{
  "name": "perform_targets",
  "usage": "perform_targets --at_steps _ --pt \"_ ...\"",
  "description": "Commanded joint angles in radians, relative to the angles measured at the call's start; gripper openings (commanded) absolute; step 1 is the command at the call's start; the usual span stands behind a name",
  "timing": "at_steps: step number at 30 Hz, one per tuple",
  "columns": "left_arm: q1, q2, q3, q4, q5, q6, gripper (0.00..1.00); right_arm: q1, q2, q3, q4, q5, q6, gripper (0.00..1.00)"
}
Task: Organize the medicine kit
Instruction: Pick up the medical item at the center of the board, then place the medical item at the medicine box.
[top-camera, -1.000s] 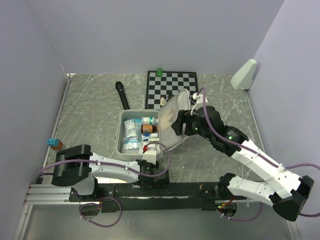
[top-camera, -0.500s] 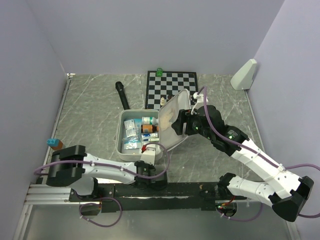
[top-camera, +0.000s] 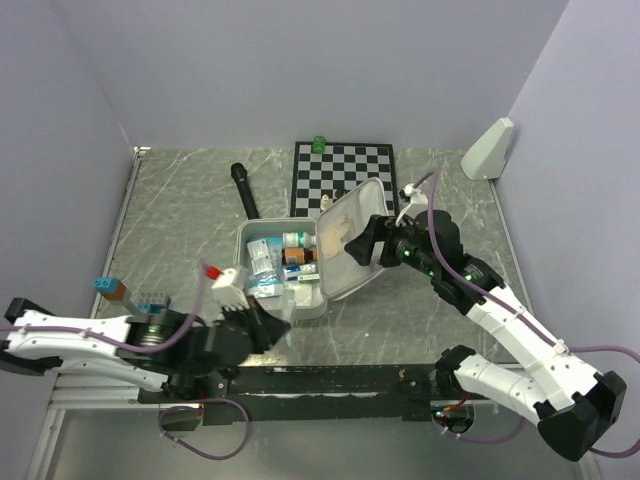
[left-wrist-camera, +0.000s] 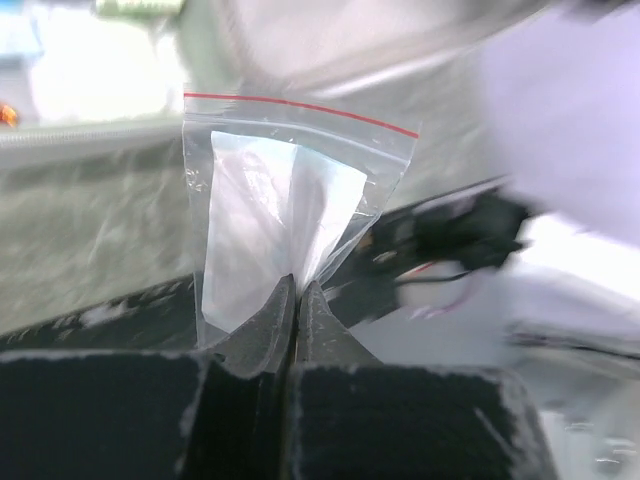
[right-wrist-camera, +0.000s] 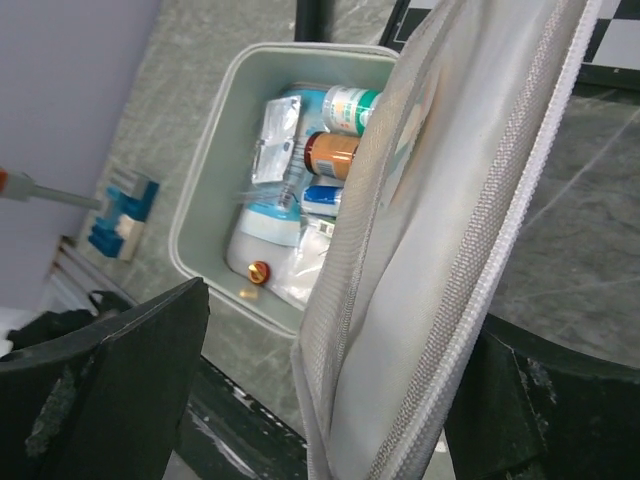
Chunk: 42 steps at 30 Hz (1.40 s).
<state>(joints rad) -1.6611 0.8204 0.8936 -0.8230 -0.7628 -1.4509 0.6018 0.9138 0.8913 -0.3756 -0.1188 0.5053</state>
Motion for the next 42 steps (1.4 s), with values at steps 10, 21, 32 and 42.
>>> perform_targets --at_steps 10,21,32,42 --pt "0.326 -0.02 0.097 0.476 0.045 0.529 0.01 -0.186 -0.053 -0.022 0.27 -0.292 0.145 0.95" --pt "0.834 0.215 0.169 0.815 0.604 0.581 0.01 -0.189 -0.004 0.037 0.198 -0.231 0.136 0.73" --pt "0.952 0.542 0.378 1.024 0.956 0.433 0.01 -0.189 0.03 0.069 0.204 -0.337 0.091 0.81" --pt "0.98 0.666 0.427 1.032 1.076 0.296 0.01 -0.191 0.013 0.066 0.239 -0.403 0.093 0.82"
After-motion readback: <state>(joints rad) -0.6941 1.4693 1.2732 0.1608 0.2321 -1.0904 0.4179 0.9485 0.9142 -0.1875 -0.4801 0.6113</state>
